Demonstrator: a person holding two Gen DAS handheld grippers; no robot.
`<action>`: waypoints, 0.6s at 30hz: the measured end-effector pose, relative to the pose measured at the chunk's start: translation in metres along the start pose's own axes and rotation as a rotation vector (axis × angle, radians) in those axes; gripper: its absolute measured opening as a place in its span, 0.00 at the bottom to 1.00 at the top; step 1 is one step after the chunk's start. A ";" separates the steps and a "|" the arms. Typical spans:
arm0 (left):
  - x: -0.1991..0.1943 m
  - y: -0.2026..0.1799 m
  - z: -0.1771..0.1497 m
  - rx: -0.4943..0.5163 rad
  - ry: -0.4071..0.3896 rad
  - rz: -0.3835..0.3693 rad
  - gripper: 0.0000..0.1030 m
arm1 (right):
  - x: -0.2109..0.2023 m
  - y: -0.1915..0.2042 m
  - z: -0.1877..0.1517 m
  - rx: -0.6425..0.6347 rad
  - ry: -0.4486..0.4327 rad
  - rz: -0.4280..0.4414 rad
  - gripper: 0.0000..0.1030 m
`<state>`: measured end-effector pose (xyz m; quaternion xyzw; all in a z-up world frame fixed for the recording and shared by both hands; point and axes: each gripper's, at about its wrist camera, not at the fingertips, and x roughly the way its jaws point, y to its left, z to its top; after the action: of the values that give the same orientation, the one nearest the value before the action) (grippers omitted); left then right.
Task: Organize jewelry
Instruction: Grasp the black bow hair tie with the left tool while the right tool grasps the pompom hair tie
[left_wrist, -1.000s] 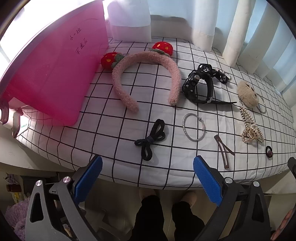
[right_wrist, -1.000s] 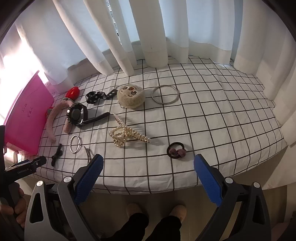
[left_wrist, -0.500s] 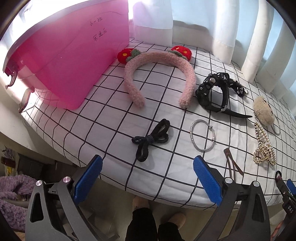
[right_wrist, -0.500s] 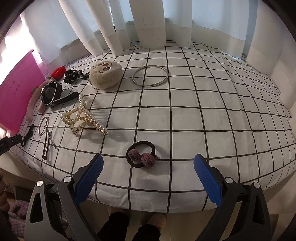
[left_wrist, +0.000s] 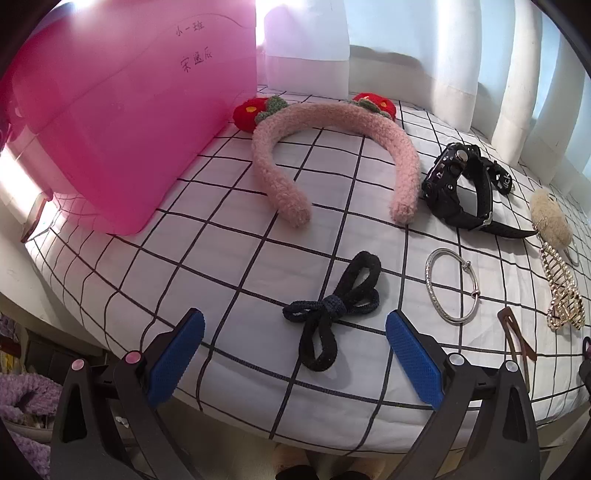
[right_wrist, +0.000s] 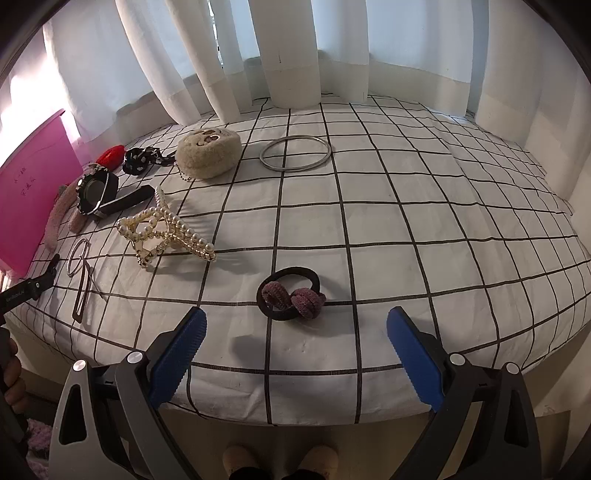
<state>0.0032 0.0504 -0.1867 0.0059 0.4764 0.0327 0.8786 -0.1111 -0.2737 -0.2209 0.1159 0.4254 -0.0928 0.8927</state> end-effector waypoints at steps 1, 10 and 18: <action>0.000 0.001 -0.002 0.002 -0.024 -0.011 0.95 | 0.000 0.001 -0.001 0.002 -0.011 -0.009 0.91; 0.001 0.002 -0.006 0.022 -0.102 -0.061 0.95 | 0.005 0.009 -0.004 -0.008 -0.069 -0.076 0.91; 0.001 0.001 -0.010 0.027 -0.163 -0.061 0.95 | 0.008 0.014 -0.005 -0.053 -0.107 -0.081 0.88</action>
<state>-0.0045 0.0509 -0.1931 0.0058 0.4038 -0.0012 0.9148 -0.1062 -0.2591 -0.2287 0.0697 0.3839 -0.1234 0.9124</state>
